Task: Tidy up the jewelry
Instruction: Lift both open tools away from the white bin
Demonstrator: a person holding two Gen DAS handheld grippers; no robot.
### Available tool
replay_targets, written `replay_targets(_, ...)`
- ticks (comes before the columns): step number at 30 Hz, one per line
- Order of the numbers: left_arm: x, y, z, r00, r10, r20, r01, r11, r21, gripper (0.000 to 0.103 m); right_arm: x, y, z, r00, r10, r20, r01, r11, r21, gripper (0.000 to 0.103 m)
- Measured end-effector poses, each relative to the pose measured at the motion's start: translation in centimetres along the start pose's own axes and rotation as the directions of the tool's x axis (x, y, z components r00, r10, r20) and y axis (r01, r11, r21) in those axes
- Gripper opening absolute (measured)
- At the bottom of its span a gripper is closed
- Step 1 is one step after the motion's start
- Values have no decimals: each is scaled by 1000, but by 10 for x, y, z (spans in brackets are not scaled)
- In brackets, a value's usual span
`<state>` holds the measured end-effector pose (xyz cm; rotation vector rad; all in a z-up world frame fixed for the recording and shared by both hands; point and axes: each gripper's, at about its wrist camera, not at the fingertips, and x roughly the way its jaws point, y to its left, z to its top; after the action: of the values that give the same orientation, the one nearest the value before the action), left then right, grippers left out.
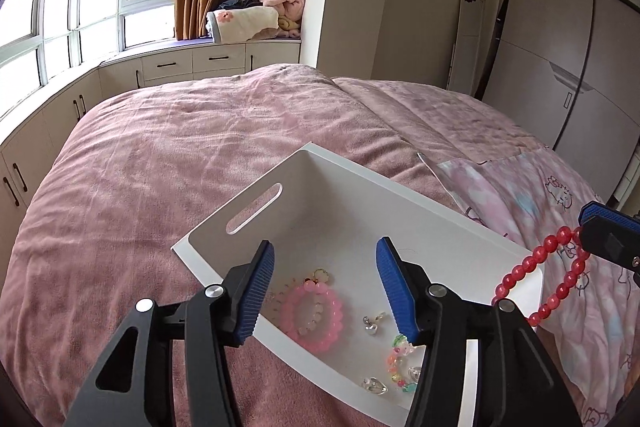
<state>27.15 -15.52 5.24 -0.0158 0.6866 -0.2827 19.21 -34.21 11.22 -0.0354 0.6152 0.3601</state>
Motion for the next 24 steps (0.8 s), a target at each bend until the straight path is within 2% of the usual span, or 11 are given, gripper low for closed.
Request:
replay_targets(1, -1, 1, -1, 1000, 6, 4, -6, 1000, -1, 61, -1, 1, 0, 1000, -3, 8, 3, 1000, -2, 11)
replay_targets(3, -5, 5, -3, 1000, 17, 24, -17, 1000, -7, 74, -3, 4, 4, 1000, -5, 22, 5, 1000, -5, 11)
replay_targets(6, -17, 7, -5, 998, 29, 62, -28, 1000, -9, 87, -4, 8, 8, 1000, 1, 29, 0, 1000, -13, 12)
replay_targets(8, -25, 6, -8, 996, 45, 83, -46, 999, 9, 91, -4, 15, 8, 999, -15, 31, 16, 999, -39, 15)
replay_targets(9, -30, 5, -10, 994, 56, 95, -59, 998, 21, 93, -4, 18, 7, 999, -27, 34, 29, 998, -58, 20)
replay_targets(11, -39, 4, -15, 990, 74, 119, -80, 996, 42, 94, -5, 25, 4, 998, -39, 42, 42, 996, -82, 41)
replay_targets(14, -52, 1, -20, 985, 95, 143, -104, 993, 63, 97, -9, 35, 2, 997, -44, 56, 50, 993, -106, 49)
replay_targets(16, -63, -2, -22, 978, 127, 166, -140, 988, 67, 99, -13, 40, 2, 996, -59, 69, 67, 990, -123, 61)
replay_targets(19, -78, -6, -25, 971, 137, 194, -155, 985, 81, 99, -22, 47, 3, 991, -78, 105, 92, 986, -142, 69)
replay_targets(23, -93, -14, -30, 960, 182, 213, -206, 974, 97, 99, -37, 48, 5, 985, -92, 142, 110, 987, -121, 91)
replay_targets(24, -97, -15, -32, 958, 189, 214, -213, 973, 94, 99, -42, 47, 4, 984, -93, 154, 110, 988, -109, 93)
